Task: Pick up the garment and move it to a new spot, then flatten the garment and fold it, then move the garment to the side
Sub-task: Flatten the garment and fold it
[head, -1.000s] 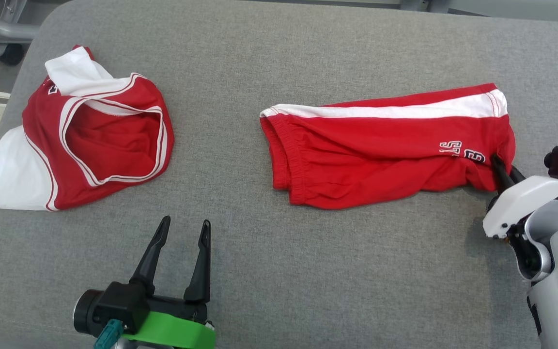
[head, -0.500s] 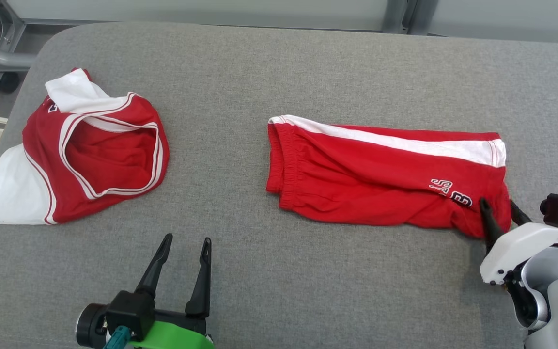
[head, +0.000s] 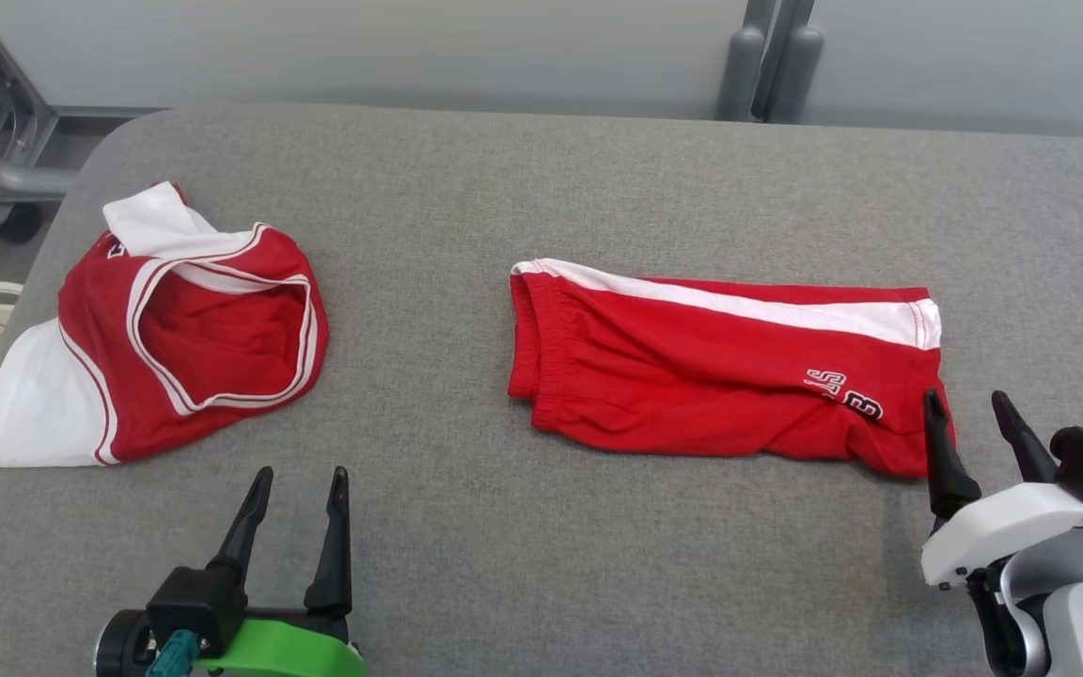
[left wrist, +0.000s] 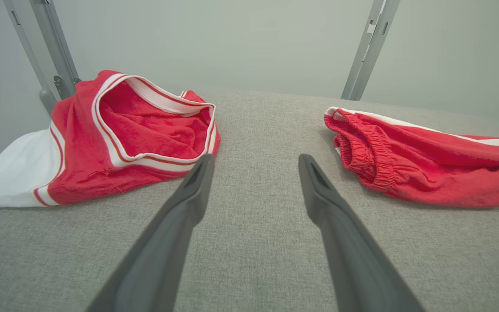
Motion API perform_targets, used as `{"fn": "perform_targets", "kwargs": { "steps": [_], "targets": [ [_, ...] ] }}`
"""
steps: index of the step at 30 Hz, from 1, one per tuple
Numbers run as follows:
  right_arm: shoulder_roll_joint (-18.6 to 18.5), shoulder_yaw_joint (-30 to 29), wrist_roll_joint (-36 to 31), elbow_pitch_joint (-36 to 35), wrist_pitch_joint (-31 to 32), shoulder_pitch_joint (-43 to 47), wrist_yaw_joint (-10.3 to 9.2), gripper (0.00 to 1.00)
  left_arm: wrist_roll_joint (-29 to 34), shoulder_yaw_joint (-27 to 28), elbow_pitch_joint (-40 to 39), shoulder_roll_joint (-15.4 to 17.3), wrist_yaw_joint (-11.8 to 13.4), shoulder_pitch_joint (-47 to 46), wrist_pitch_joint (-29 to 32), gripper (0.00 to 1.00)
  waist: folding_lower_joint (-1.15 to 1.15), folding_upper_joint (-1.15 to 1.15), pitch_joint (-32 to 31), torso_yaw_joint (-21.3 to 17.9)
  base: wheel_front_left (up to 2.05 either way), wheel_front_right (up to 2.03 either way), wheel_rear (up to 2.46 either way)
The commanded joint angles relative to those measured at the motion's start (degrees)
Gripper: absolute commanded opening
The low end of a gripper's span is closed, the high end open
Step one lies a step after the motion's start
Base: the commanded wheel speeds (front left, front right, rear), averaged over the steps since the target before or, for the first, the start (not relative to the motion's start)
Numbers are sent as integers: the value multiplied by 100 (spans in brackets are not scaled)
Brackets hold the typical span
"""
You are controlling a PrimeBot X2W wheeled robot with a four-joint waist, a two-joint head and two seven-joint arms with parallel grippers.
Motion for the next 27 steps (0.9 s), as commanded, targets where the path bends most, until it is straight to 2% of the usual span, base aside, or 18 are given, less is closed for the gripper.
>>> {"fn": "perform_targets", "kwargs": {
  "steps": [1, 16, 27],
  "targets": [
    [4, 69, -58, -50, -131, 112, -5, 100, -30, 51, 5, 74, 2, 57, -18, 100, 0, 0, -196, -147, 0, 0, 0],
    [66, 1025, -52, -191, -709, 513, -5, 100, -135, 343, -53, 451, 43, 248, -16, 100, 0, 0, -543, -500, 0, 0, 0],
    [117, 1105, 96, -99, -558, 619, -5, 100, -206, 254, 61, 576, -10, 331, 68, 100, 0, 0, -559, -565, 0, 0, 0]
  ]
}}
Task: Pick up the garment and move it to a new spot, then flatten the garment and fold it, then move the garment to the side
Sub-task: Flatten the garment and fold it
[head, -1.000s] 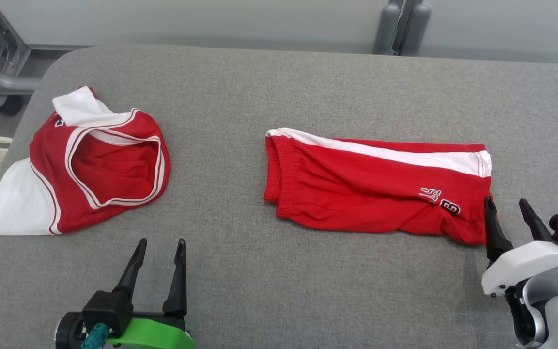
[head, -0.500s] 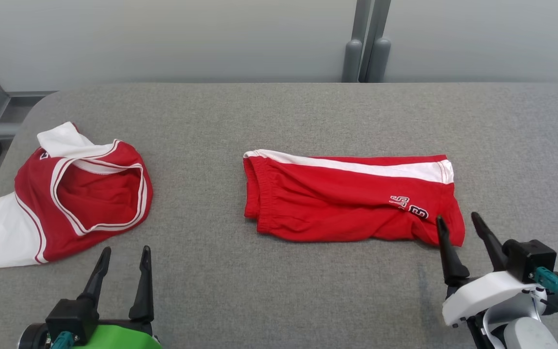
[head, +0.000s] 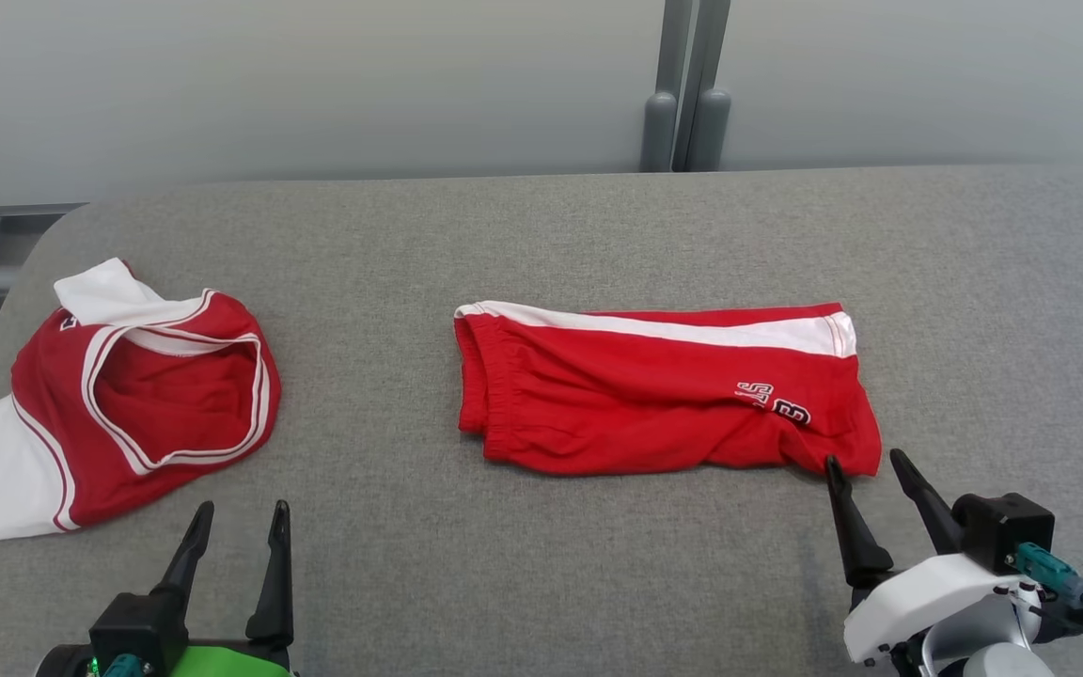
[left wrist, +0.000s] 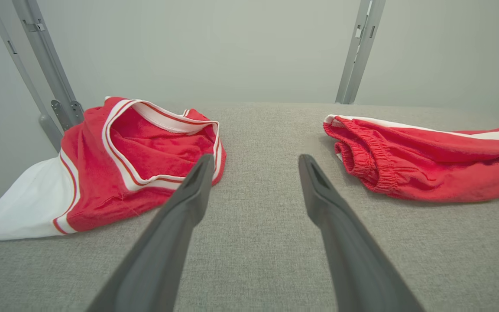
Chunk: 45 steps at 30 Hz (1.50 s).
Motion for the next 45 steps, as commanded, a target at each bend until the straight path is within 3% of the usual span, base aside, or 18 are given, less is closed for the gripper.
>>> {"fn": "perform_targets", "kwargs": {
  "steps": [1, 7, 10, 19, 20, 21, 22, 23, 29, 36, 45],
  "targets": [
    [6, -25, 35, -4, 26, -16, -6, 100, -8, -6, 0, 39, 14, 87, 12, 100, 0, 0, 11, 4, 0, 0, 0],
    [28, -157, 146, 20, 180, -135, -6, 100, -19, -62, -20, 36, 44, 65, 44, 100, 0, 0, 44, 21, 0, 0, 0],
    [68, -392, 261, 82, 734, -329, -2, 100, -43, -63, -42, 34, 69, 85, 54, 100, 0, 0, 77, -2, 0, 0, 0],
    [118, -1193, -96, -205, 3672, -1553, -4, 100, -35, -140, -151, 32, 105, -132, 76, 100, 0, 0, 405, -7, 0, 0, 0],
    [126, -1245, -207, -242, 4387, -1833, -2, 100, -27, -186, -155, 12, 82, -198, 80, 100, 0, 0, 534, 55, 0, 0, 0],
    [126, -1245, -207, -242, 4387, -1833, -2, 100, -27, -186, -155, 12, 82, -198, 80, 100, 0, 0, 534, 55, 0, 0, 0],
    [68, -1414, -442, -264, 5011, -2114, -7, 100, -27, -222, -141, -11, 71, -277, 67, 100, 0, 0, 665, 134, 0, 0, 0],
    [68, -1414, -442, -264, 5011, -2114, -7, 100, -27, -222, -141, -11, 71, -277, 67, 100, 0, 0, 665, 134, 0, 0, 0],
    [50, -1649, -915, -210, 6557, -2749, -3, 100, -4, -302, -91, -49, 45, -525, 17, 100, 0, 0, 1050, 368, 0, 0, 0],
    [-106, -1719, -1242, -103, 7003, -3179, -3, 100, 26, -391, -11, -82, 5, -759, -32, 100, 0, 0, 1419, 622, 0, 0, 0],
    [-209, -1964, -1486, 76, 7029, -3223, -3, 100, 2, -477, 97, -110, -32, -956, -53, 100, 0, 0, 1695, 850, 0, 0, 0]
  ]
}}
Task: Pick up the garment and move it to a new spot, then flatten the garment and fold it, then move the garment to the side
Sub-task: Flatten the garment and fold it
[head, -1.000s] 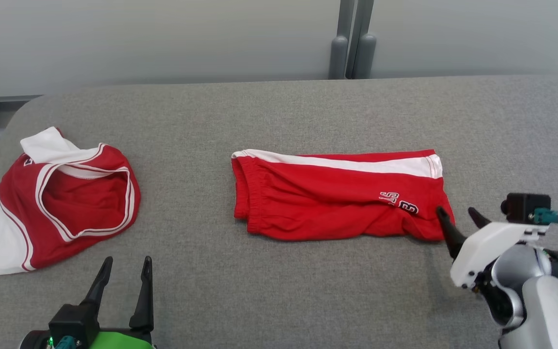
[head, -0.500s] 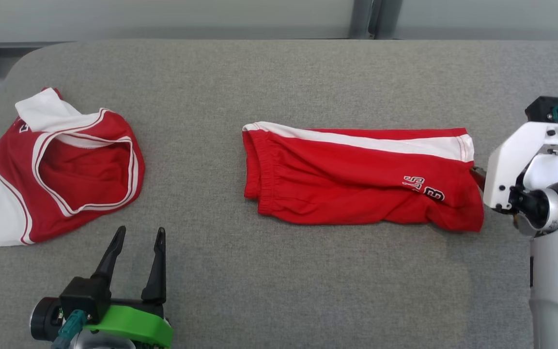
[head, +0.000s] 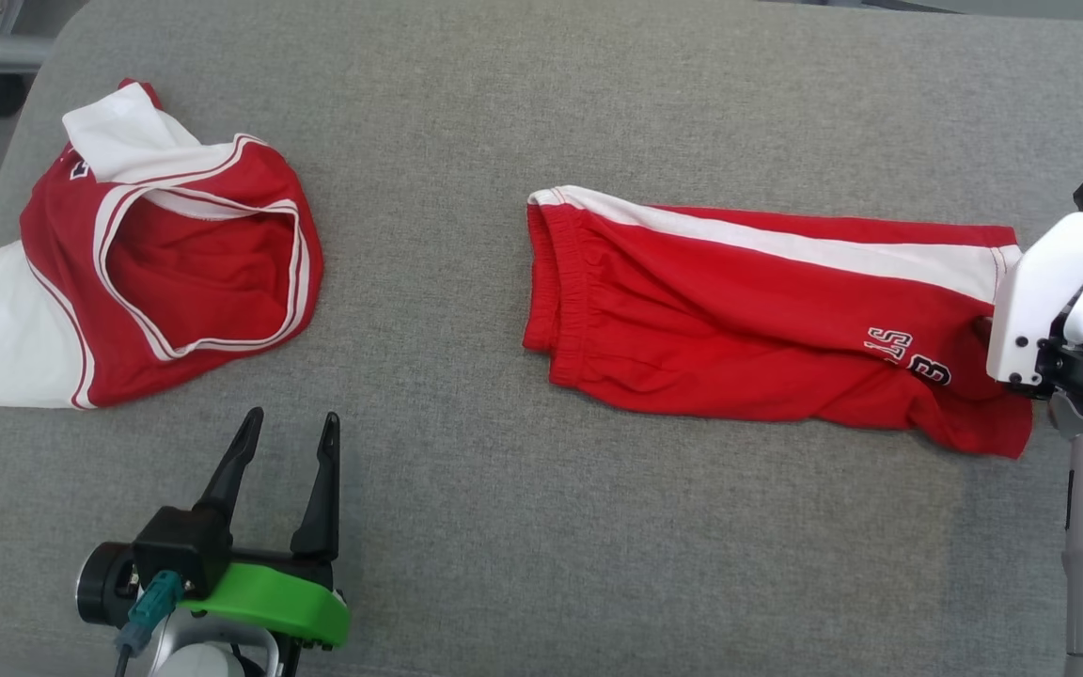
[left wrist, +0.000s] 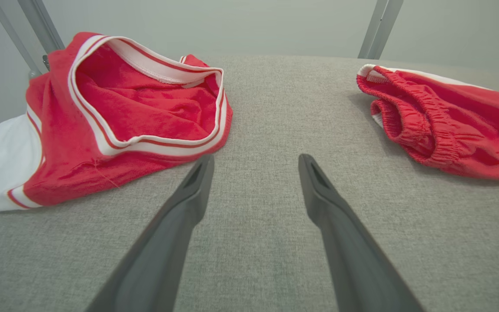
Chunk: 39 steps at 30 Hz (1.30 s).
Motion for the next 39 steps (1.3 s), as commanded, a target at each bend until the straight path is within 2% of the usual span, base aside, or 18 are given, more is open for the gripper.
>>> {"fn": "perform_targets", "kwargs": {
  "steps": [1, 8, 15, 16, 17, 18, 25, 33, 39],
  "targets": [
    [6, -23, -31, 21, -7, -34, 0, 100, -22, 2, 34, -2, -8, -105, -26, 100, 0, 0, 130, 114, 0, 0, 0],
    [12, -131, -49, 229, 25, -49, 0, 100, -38, -58, 94, -9, -35, -188, -41, 100, 0, 0, 228, 205, 0, 0, 0],
    [141, -40, 234, 416, 99, -116, 3, 100, -45, -105, 105, 14, -63, -225, -52, 100, 0, 0, 309, 256, 0, 0, 0],
    [153, -24, 260, 425, 101, -125, 3, 77, -45, -109, 105, 19, -64, -228, -46, 100, 0, 0, 320, 257, 0, 0, 0],
    [159, -13, 280, 428, 87, -133, 3, 19, -46, -109, 108, 20, -64, -228, -48, 100, 0, 0, 330, 257, 0, 0, 0],
    [157, 10, 290, 434, 73, -140, 3, 0, -47, -113, 112, 20, -65, -231, -48, 100, 0, 0, 338, 258, 0, 0, 0],
    [11, 88, 305, 389, -81, -149, 1, 0, -55, -130, 154, 13, -69, -243, -49, 100, 0, 0, 310, 241, 0, 0, 0],
    [-323, -4, 110, 209, -267, -349, -3, 0, -70, -139, 182, 6, -65, -236, -53, 100, 0, 0, 242, 242, 0, 0, 0],
    [-342, 170, 180, 18, -159, -488, -3, 0, -95, -141, 207, -50, -67, -252, -54, 100, 0, 0, 166, 336, 0, 0, 0]
  ]
}}
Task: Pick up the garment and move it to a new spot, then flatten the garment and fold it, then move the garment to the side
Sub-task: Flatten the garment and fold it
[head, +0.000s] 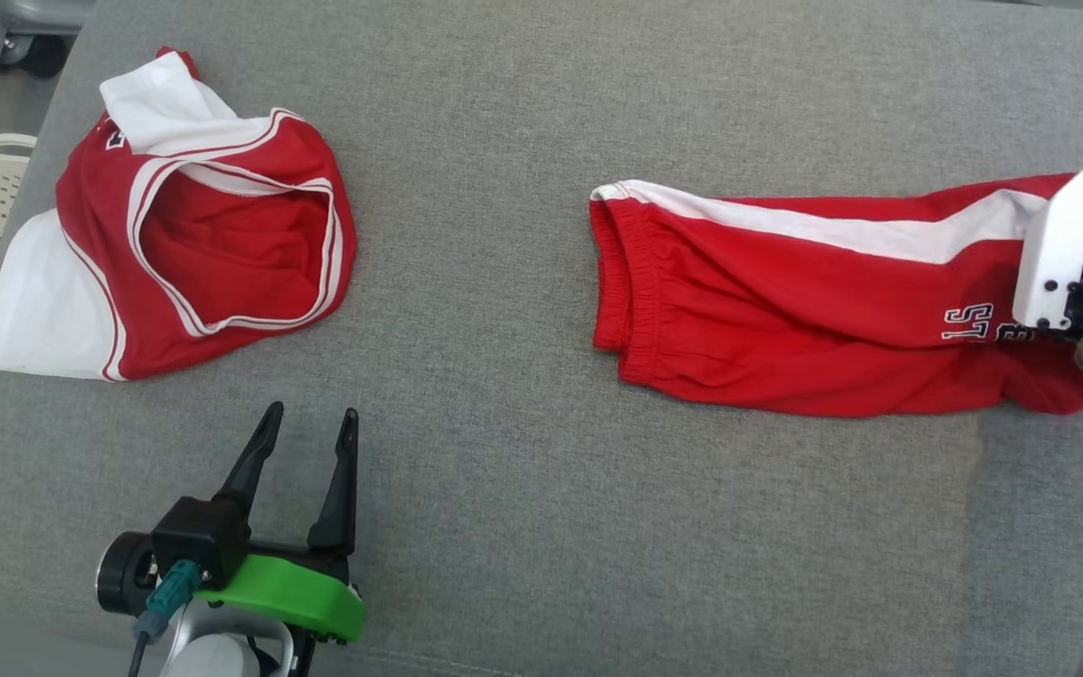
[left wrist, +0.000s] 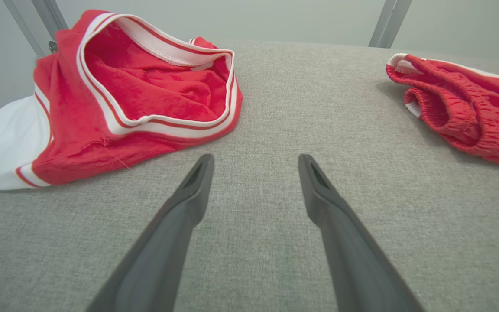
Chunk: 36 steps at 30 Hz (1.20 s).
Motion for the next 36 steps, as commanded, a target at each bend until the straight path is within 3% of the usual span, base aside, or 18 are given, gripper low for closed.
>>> {"fn": "perform_targets", "kwargs": {
  "steps": [1, 9, 17, 36],
  "targets": [
    [11, 92, 44, -60, 27, -75, -6, 0, -63, 9, 20, -9, -14, -69, -30, 100, 0, 0, -42, 42, 0, 0, 0],
    [69, 1126, 461, -280, 275, -124, -6, 0, -63, 36, 60, -85, -23, 48, -30, 100, 0, 0, -276, 271, 0, 0, 0],
    [283, 1891, 799, -38, 215, -290, -6, 0, -86, 70, 69, -130, -66, 179, -26, 100, 0, 0, -430, 537, 0, 0, 0],
    [618, 2258, 750, 1214, -282, -669, -5, 0, 33, 42, 72, -323, -126, 214, -27, 100, 0, 0, -333, 1014, 0, 0, 0]
  ]
}}
